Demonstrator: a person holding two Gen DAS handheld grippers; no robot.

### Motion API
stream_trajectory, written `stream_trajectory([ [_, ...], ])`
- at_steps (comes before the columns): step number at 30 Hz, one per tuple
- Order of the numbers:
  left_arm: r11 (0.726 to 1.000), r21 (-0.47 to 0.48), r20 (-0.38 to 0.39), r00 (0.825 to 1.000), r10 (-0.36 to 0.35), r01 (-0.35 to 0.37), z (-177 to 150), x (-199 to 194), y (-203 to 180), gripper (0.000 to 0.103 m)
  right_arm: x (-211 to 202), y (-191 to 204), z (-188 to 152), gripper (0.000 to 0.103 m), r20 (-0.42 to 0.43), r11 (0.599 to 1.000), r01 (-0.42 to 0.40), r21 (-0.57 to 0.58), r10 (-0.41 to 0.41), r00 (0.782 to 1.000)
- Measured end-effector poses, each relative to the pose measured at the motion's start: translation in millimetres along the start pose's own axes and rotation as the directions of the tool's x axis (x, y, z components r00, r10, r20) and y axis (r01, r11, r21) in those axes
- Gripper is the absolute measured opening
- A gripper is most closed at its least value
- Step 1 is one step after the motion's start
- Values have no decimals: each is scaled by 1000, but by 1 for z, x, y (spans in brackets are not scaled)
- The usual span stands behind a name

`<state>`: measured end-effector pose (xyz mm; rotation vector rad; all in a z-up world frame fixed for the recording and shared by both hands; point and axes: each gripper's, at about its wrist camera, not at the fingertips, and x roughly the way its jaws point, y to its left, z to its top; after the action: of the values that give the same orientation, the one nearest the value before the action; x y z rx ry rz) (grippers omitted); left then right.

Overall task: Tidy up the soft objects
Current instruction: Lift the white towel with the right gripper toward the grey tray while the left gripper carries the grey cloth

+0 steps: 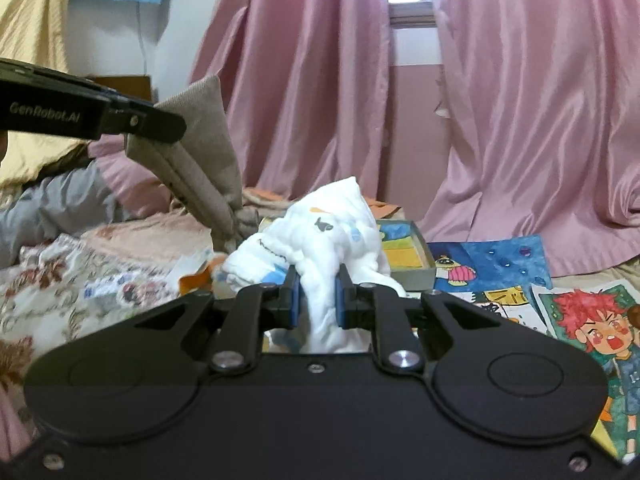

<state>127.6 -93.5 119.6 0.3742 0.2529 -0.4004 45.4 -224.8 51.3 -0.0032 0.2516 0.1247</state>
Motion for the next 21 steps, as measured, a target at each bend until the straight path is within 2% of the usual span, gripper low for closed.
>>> stream_trajectory([
  [6,1000,-8,7,1000,26,-26,24,50,4,16,23,-14,1,11,26,999,39,37,-40,999],
  [12,997,-25,-1,997,79,-79,34,105,4,16,59,-31,5,11,64,994,73,77,-78,995],
  [21,983,-21,-31,983,182,-183,43,186,0,16,124,-66,6,11,110,982,38,183,-59,992],
])
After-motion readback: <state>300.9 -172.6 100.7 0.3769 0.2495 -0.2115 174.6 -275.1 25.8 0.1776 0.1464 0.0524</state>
